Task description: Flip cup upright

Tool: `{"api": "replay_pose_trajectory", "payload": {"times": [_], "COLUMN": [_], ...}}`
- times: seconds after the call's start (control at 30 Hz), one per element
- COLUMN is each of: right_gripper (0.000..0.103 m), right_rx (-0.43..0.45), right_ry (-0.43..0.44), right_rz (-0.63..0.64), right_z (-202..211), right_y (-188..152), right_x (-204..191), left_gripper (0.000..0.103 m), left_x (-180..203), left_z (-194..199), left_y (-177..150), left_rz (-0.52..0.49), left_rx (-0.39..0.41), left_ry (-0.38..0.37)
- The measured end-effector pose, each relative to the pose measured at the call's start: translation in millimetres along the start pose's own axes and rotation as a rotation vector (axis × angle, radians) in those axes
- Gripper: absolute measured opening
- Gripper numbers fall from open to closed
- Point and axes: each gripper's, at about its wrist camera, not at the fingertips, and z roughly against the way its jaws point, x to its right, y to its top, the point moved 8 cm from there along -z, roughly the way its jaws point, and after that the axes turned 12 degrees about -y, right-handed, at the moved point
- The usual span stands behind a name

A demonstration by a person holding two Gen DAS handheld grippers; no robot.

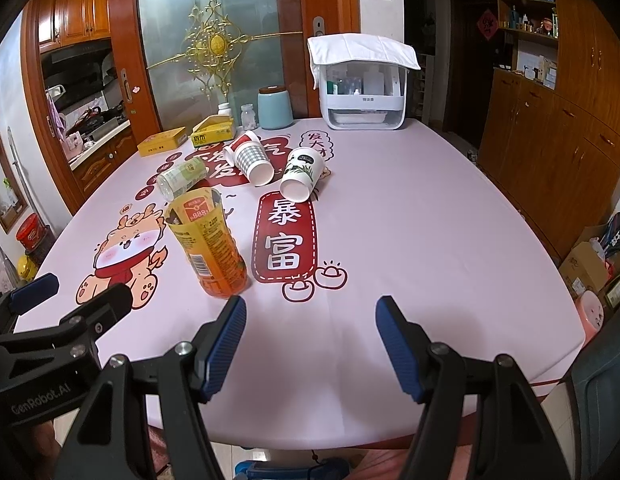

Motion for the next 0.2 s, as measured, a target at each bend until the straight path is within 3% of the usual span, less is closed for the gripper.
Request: {"api": "replay_pose_trajectory", "payload": {"times": [0.2], "right_gripper": [0.068], "right_rx": [-0.004], "right_ry": [0.0], "right_rz": [0.001], "right_z": [-2.4], "right_y": [-1.2], "right_x": [0.6], "left_gripper": [0.102], "left_x": [-2.3], "left_z": [-1.9], "left_y": [-0.9], "left_rz": [0.005], "left_rx": [-0.008], "left_ry": [0.001]}}
